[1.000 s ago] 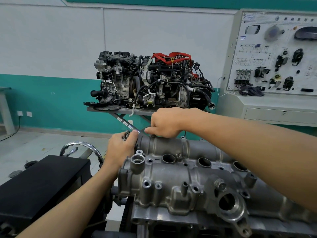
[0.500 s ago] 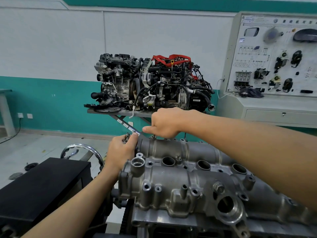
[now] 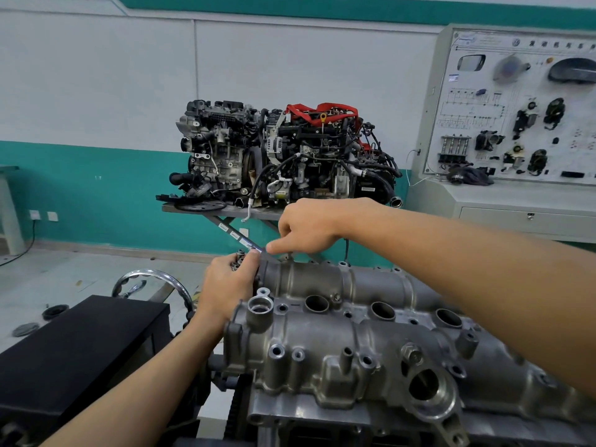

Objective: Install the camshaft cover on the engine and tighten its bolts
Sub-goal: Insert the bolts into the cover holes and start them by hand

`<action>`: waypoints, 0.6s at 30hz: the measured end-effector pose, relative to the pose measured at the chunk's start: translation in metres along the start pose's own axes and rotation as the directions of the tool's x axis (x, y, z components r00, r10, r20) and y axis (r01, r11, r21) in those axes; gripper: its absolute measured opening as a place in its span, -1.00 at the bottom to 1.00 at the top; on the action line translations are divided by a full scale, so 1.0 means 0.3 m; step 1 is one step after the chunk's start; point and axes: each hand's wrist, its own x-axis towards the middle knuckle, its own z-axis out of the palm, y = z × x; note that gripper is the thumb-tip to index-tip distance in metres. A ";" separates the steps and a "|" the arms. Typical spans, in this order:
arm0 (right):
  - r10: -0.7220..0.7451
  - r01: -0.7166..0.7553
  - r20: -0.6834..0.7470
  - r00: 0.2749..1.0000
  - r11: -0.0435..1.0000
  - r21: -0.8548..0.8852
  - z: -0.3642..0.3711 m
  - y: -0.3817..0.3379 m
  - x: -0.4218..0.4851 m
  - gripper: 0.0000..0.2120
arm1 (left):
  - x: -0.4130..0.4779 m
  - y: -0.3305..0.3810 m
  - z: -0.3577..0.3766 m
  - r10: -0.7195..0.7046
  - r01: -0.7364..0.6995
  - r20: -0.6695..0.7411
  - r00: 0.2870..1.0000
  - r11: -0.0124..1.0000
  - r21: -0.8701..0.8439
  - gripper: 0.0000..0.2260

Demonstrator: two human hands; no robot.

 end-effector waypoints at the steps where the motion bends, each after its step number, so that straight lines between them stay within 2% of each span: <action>1: -0.017 0.016 0.034 0.999 1.000 0.006 -0.004 -0.003 0.001 -0.63 | 0.001 -0.002 0.000 -0.005 0.005 -0.004 1.000 1.000 0.007 -0.56; 3: -0.041 0.042 0.066 0.997 0.999 -0.025 0.002 -0.004 0.002 -0.76 | 0.003 -0.003 0.000 -0.002 0.002 -0.008 1.000 1.000 0.021 -0.55; 6: -0.001 0.002 0.011 1.000 0.994 -0.109 0.020 -0.012 0.008 -0.56 | 0.002 -0.001 -0.001 0.002 -0.001 -0.011 1.000 1.000 0.028 -0.54; 8: 0.060 -0.064 -0.042 0.997 0.995 -0.080 0.021 -0.017 0.010 -0.48 | 0.001 0.003 -0.003 0.000 0.000 -0.012 1.000 0.999 0.041 -0.53; 10: 0.077 -0.078 -0.027 0.997 0.996 -0.038 0.006 -0.019 0.011 -0.40 | -0.004 0.010 -0.004 0.010 -0.010 0.003 1.000 1.000 0.028 -0.53; 11: 0.068 -0.067 0.012 0.998 0.998 -0.019 -0.005 -0.017 0.012 -0.42 | -0.008 0.014 -0.005 0.016 -0.016 0.013 1.000 1.000 0.011 -0.54; 14: 0.002 0.003 0.104 0.995 0.998 -0.057 -0.016 -0.017 0.008 -0.65 | -0.017 0.027 -0.006 0.012 -0.011 0.032 0.999 1.000 -0.028 -0.49; 16: 0.028 -0.021 0.067 0.997 0.994 -0.109 0.000 -0.023 0.003 -0.60 | -0.018 0.024 -0.007 0.015 -0.014 0.029 0.999 1.000 -0.024 -0.54; 18: 0.114 -0.115 -0.019 0.993 0.990 -0.080 0.017 -0.030 0.000 -0.49 | -0.015 0.021 -0.008 0.010 -0.010 0.016 1.000 1.000 -0.002 -0.58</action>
